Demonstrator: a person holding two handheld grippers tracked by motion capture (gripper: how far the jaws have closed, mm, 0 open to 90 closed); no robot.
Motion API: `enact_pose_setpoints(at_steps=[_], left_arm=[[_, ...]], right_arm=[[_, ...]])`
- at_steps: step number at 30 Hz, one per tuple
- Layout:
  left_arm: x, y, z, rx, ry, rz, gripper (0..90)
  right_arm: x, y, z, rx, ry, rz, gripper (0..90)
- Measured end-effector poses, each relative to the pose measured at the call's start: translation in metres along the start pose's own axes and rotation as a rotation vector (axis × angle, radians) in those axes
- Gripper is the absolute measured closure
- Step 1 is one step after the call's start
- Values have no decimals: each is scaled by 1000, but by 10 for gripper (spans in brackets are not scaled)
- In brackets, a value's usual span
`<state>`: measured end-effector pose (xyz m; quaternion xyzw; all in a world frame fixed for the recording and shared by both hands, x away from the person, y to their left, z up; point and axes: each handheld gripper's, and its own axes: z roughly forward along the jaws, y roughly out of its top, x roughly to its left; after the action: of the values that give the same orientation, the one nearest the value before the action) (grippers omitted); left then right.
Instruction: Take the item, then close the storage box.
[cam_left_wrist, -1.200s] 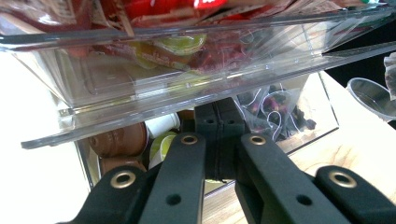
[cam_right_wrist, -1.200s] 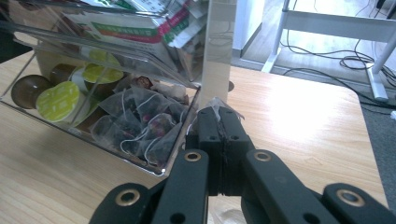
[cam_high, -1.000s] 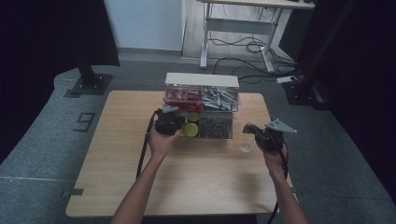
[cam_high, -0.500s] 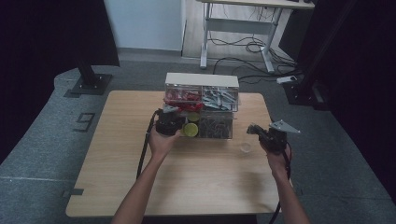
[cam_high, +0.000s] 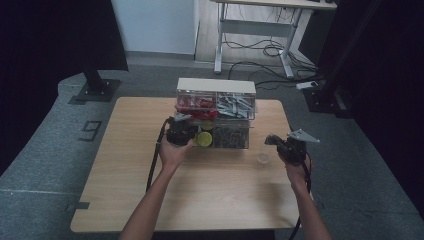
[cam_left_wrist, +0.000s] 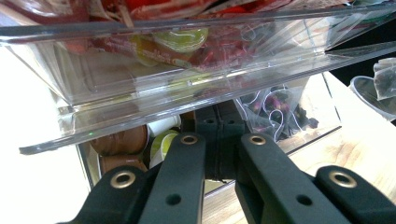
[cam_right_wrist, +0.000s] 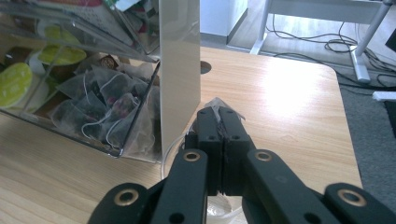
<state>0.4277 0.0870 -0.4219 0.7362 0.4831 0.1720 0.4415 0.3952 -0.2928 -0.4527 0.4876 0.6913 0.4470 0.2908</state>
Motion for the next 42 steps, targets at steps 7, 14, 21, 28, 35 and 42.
enact_pose_setpoints(at_steps=[7,14,21,28,35,42], left_arm=[[0,-1,1,4,1,3,900],[0,-1,1,5,2,2,900],[0,-2,1,4,0,2,900],[0,-3,1,3,1,2,900],[0,-5,2,7,5,4,900],[-1,-6,2,7,3,5,900]], right_arm=[[3,0,1,-5,-12,-9,704],[5,-2,-5,-24,-1,0,659],[13,-13,-11,-33,34,-6,622],[14,-28,-21,-48,57,21,612],[15,-42,-30,-52,78,41,610],[18,-56,-35,-42,84,40,610]])
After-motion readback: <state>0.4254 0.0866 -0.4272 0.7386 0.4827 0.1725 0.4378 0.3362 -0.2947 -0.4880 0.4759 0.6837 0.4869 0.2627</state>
